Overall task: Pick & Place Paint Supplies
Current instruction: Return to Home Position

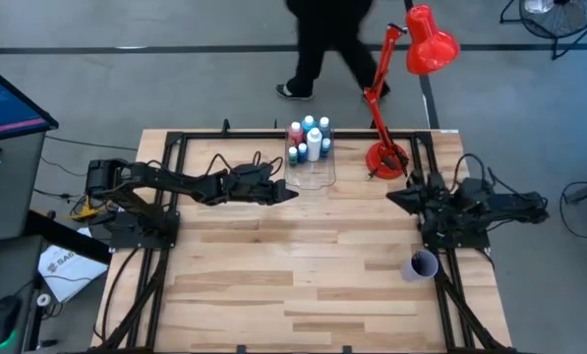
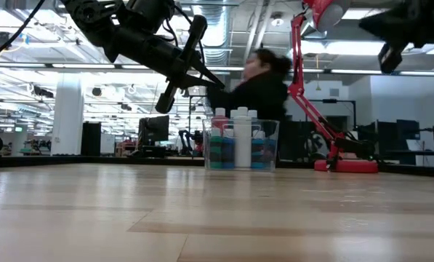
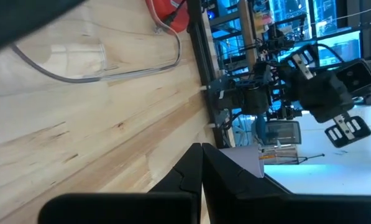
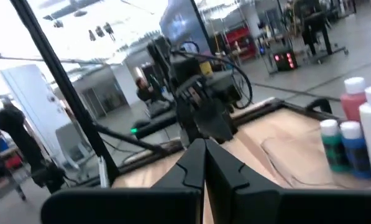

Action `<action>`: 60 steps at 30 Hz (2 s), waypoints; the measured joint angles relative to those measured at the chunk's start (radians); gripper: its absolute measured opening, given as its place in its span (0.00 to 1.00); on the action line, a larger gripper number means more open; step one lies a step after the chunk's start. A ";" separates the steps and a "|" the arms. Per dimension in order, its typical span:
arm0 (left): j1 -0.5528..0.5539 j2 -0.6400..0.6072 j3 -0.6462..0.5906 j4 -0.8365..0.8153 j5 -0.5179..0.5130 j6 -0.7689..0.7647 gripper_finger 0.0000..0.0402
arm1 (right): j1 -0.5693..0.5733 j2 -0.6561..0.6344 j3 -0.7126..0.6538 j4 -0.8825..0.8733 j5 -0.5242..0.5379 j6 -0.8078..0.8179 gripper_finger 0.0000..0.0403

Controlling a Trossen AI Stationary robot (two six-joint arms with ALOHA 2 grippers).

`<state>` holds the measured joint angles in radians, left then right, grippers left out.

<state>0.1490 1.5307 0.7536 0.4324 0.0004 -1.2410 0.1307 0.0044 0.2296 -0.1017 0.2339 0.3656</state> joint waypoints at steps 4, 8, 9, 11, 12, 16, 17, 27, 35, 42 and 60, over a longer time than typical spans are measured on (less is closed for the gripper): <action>0.000 0.000 0.000 0.001 0.007 -0.001 0.00 | 0.000 -0.001 -0.084 0.143 -0.026 0.000 0.00; 0.000 0.000 0.000 0.003 0.018 -0.007 0.00 | 0.001 -0.002 -0.149 0.233 -0.086 -0.007 0.00; 0.000 0.000 0.000 0.004 0.020 -0.013 0.00 | 0.001 -0.001 -0.157 0.233 -0.106 -0.007 0.00; 0.000 0.000 0.000 0.004 0.025 -0.017 0.00 | 0.001 -0.001 -0.177 0.222 -0.144 -0.007 0.00; 0.000 0.000 0.000 0.004 0.025 -0.020 0.00 | 0.001 -0.001 -0.184 0.224 -0.157 -0.004 0.00; 0.000 0.000 0.000 0.003 0.025 -0.020 0.00 | 0.001 -0.002 -0.218 0.214 -0.159 0.010 0.00; 0.000 0.000 0.000 0.003 0.025 -0.020 0.00 | 0.000 -0.002 -0.221 0.202 -0.158 0.010 0.00; 0.000 0.000 0.000 0.003 0.024 -0.016 0.00 | -0.043 -0.002 -0.222 0.133 -0.131 0.083 0.00; 0.000 0.000 0.000 0.011 0.024 0.054 0.00 | -0.063 -0.002 -0.223 0.133 -0.131 0.418 0.00; 0.000 -0.023 0.000 0.062 0.048 0.227 0.00 | -0.062 -0.002 -0.223 0.133 -0.131 0.447 0.00; -0.043 -0.459 0.000 -0.143 0.086 0.726 0.00 | -0.062 -0.001 -0.224 0.133 -0.130 0.447 0.00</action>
<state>0.1063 1.0717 0.7536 0.2894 0.0863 -0.5153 0.0685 0.0031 0.0051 0.0311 0.1042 0.8131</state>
